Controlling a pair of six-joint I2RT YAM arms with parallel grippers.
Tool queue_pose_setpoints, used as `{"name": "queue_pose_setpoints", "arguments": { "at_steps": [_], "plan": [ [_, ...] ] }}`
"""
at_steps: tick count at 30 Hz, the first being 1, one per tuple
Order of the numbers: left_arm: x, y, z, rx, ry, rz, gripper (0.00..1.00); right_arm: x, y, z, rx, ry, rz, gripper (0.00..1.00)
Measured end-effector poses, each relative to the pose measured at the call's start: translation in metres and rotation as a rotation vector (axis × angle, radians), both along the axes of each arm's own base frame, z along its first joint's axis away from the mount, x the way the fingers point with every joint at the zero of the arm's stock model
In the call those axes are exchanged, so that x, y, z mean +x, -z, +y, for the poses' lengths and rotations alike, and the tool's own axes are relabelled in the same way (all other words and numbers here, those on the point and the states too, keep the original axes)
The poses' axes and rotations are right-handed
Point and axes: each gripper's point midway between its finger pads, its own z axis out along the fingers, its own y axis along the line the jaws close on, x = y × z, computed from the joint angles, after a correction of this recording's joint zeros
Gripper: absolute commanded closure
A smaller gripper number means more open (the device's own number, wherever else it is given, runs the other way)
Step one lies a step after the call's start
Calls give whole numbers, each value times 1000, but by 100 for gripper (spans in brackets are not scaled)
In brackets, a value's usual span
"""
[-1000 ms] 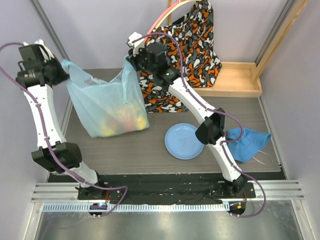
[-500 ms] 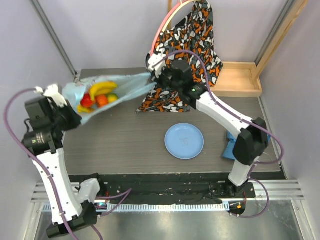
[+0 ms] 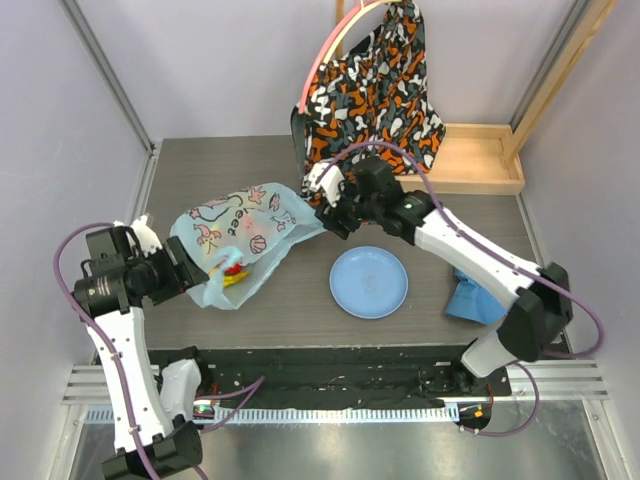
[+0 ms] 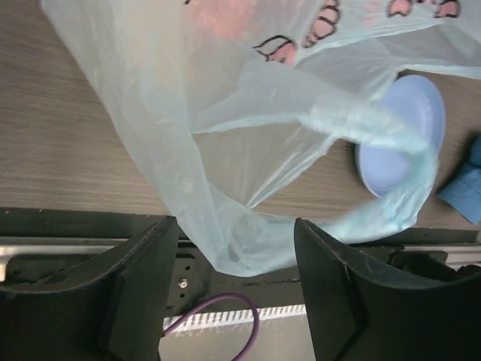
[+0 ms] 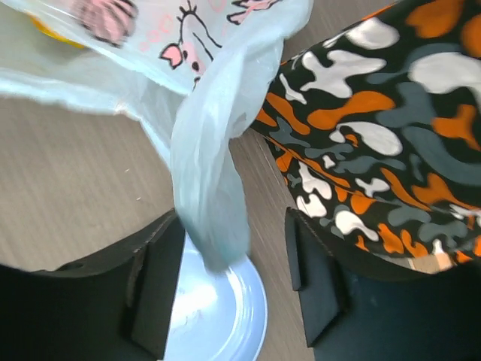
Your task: Take the fake fruits out of the plastic bag
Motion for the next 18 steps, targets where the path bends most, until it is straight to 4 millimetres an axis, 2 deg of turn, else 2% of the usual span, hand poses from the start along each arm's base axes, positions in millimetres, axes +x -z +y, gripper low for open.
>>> {"name": "queue_pose_setpoints", "arguments": {
  "at_steps": [4,7,9,12,18],
  "plan": [
    [-1,-17,-13,-38,43,-79,28,-29,-57,-5,74,-46,-50,33],
    [1,-38,-21,-57,80,-151,25,-53,-109,4,160,-105,-115,34],
    [2,-56,-29,-74,130,-208,21,-70,-131,13,202,-153,-136,35],
    [4,-87,-41,-84,239,-302,20,-84,-130,22,214,-192,-107,35],
    [11,-119,-52,11,472,-403,20,-75,-86,28,156,-126,17,36]
  ]
}}
